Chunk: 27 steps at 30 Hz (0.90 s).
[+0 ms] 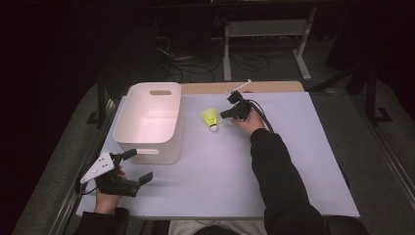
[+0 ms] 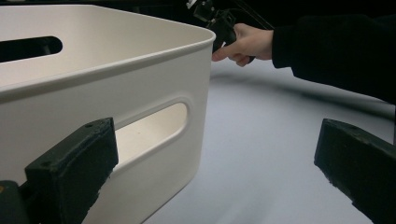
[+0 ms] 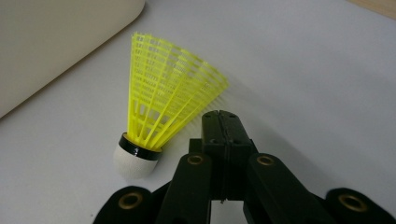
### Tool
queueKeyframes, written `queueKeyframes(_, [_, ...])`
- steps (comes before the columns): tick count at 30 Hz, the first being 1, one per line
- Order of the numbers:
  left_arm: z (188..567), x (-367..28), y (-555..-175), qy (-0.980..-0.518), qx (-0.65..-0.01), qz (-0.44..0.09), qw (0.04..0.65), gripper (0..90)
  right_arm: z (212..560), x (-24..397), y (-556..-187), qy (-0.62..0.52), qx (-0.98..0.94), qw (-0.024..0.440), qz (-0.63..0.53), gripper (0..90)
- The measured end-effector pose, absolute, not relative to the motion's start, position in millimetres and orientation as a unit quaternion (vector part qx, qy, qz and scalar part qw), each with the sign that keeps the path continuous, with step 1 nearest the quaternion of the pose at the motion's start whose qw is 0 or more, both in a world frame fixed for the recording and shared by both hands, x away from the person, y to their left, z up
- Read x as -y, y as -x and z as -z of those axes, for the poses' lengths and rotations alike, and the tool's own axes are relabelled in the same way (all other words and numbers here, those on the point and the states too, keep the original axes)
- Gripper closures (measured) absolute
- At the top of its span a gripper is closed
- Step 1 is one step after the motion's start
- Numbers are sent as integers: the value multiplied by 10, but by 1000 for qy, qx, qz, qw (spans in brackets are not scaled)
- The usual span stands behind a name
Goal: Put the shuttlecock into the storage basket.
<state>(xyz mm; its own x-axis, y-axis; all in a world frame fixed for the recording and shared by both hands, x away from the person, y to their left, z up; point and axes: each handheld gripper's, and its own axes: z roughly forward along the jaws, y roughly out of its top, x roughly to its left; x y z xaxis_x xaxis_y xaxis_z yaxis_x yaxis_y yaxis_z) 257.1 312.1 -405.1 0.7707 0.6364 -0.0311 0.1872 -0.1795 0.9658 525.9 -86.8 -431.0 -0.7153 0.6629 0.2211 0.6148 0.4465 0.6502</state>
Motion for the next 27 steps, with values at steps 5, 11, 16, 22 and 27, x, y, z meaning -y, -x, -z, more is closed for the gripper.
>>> queueKeyframes(5, [4052, -3121, -2570, -743, -277, -195, 577, 0, 4360, 840, -5299, -386, -844, 25, -370, 886])
queueKeyframes(11, [4050, -3122, -2569, -743, -277, -195, 577, 0, 4403, 785, -5334, -395, -843, 13, -365, 886])
queueKeyframes(16, [4051, -3121, -2569, -743, -277, -194, 577, 0, 4422, 734, -5345, -396, -844, 6, -362, 886])
queueKeyframes(22, [4051, -3121, -2569, -743, -276, -193, 577, 0, 4429, 685, -5340, -389, -847, 4, -362, 886])
queueKeyframes(27, [4052, -3120, -2569, -744, -276, -193, 577, 0, 4429, 636, -5316, -382, -850, -1, -363, 886])
